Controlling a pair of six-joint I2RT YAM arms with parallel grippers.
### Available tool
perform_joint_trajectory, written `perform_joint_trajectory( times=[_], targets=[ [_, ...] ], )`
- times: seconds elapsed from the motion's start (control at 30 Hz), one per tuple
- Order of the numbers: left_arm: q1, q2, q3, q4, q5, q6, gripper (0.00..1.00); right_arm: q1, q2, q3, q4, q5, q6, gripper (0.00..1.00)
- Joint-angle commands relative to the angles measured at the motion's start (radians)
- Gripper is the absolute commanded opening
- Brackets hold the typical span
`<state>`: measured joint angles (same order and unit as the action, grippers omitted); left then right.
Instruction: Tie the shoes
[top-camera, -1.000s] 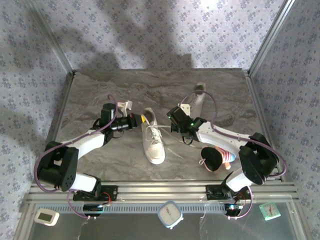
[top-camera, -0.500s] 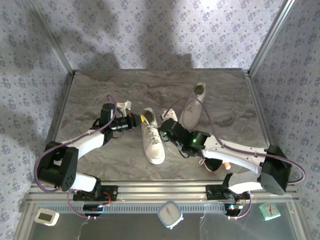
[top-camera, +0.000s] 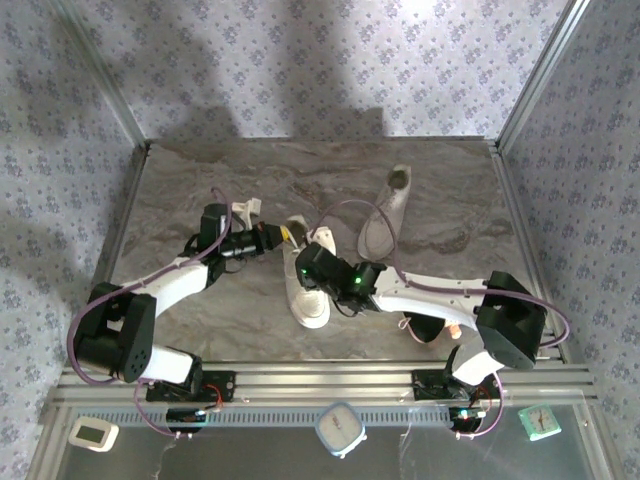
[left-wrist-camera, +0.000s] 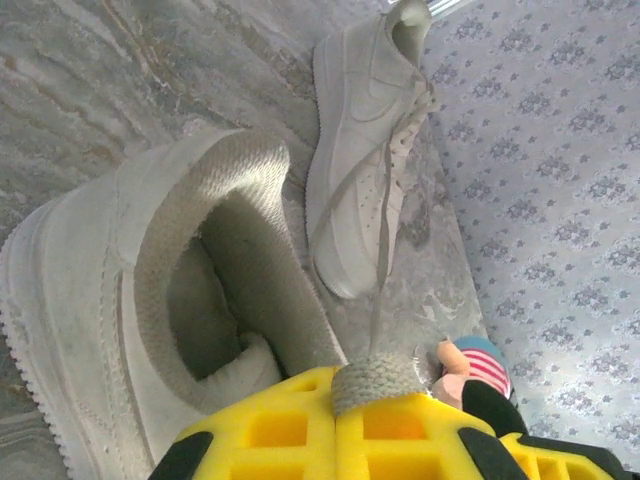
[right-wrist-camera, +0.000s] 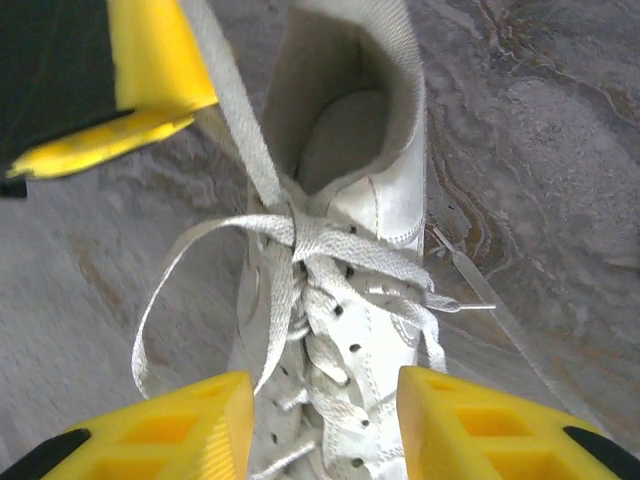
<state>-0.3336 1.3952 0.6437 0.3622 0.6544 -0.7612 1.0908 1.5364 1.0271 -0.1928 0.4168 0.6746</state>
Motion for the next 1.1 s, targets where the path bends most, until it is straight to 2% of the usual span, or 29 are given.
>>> perform_joint_trajectory(
  times=[0.0,0.73,0.83,1.07],
  targets=[
    [0.005,-0.001,0.036,-0.005,-0.004,-0.003,0.0,0.0,0.044,0.046,-0.009,0.022,0.157,0.42],
    [0.009,-0.008,0.025,0.002,0.004,-0.003,0.0,-0.014,0.159,0.133,-0.015,-0.036,0.168,0.35],
    [0.01,-0.014,0.022,0.003,0.004,0.0,0.0,-0.02,0.18,0.153,-0.045,-0.017,0.168,0.31],
    [0.013,-0.019,0.017,0.004,0.005,0.003,0.0,-0.019,0.181,0.157,-0.082,0.017,0.174,0.14]
  ],
)
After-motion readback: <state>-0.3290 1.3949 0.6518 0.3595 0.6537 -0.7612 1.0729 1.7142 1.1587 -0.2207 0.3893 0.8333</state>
